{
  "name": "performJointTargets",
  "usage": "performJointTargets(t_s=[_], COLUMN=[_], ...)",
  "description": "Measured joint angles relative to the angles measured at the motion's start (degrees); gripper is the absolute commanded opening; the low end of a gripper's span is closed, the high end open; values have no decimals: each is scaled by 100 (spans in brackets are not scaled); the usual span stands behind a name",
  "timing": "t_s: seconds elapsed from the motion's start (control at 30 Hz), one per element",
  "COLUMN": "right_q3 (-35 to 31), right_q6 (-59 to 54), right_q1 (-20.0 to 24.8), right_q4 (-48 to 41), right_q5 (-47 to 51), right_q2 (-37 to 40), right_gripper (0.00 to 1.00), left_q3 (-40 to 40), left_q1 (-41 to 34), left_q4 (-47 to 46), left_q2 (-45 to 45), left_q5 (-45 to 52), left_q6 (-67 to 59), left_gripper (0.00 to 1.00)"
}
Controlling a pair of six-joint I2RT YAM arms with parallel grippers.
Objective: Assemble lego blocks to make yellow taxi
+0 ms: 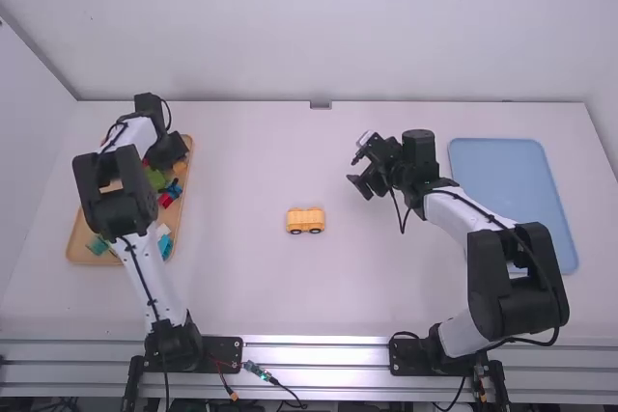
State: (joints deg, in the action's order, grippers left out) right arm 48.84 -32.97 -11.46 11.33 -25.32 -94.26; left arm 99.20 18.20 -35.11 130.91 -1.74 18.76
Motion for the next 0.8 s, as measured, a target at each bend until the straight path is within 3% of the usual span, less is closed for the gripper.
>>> performJointTargets(t_s=[0.2,0.43,0.53,0.8], right_q3=[0,0,0,0], right_q6=[4,-7,-7,-7], right_q1=[0,0,0,39], right_q4=[0,0,0,0], right_q5=[0,2,2,-2], right_q2=[0,0,0,2], right_gripper=[99,99,99,99], left_q3=[-697,-2251,-2583,-3209], left_q1=[-199,-898,-1086,-1523], left_q4=[638,1631,1458,114], left_q2=[-748,-2417,-2734,-2914], left_q5=[-48,133,503,1843], left_q6=[-258,-1574,-2524,-6518], left_gripper=[2,2,2,2])
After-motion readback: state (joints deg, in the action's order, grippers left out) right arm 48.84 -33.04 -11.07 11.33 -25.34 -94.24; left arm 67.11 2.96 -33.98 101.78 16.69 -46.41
